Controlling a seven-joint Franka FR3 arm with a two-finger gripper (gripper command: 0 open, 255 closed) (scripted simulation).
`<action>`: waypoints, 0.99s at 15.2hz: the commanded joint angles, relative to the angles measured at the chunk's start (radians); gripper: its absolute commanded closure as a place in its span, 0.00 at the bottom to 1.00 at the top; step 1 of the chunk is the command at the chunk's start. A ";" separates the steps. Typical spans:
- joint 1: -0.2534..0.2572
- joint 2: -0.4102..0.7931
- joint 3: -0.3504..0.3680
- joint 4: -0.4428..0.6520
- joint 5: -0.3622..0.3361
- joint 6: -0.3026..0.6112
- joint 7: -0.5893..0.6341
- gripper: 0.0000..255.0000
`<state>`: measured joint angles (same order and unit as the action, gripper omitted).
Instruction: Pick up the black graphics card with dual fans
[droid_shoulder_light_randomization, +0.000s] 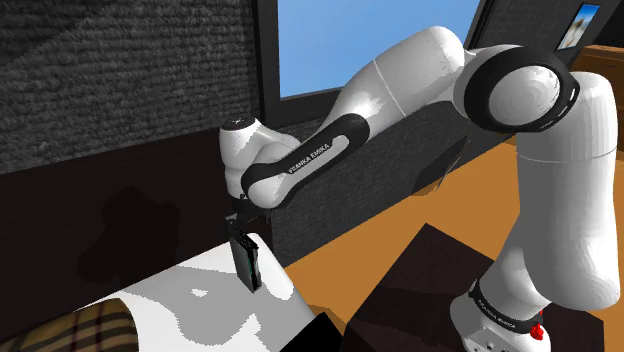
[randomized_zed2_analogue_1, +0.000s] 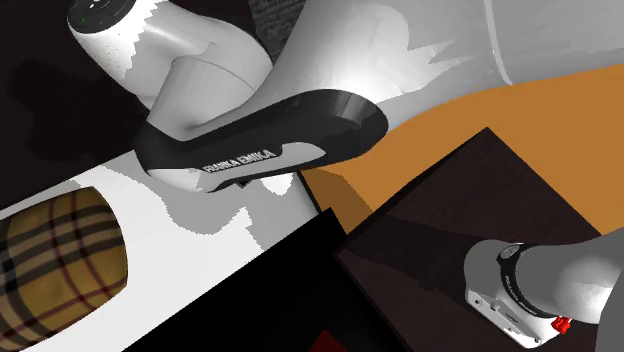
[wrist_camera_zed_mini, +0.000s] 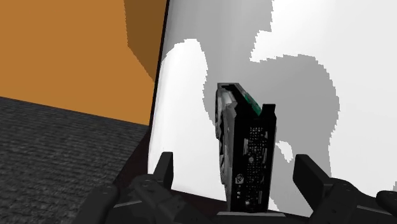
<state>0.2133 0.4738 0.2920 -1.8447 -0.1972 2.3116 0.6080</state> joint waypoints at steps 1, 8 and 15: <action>0.031 0.080 -0.010 0.084 -0.024 -0.007 0.027 0.00; 0.045 0.141 -0.026 0.090 -0.045 0.047 0.040 0.00; 0.048 0.158 -0.030 0.095 -0.050 0.059 0.043 1.00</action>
<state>0.2608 0.6305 0.2623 -1.7500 -0.2468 2.3702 0.6512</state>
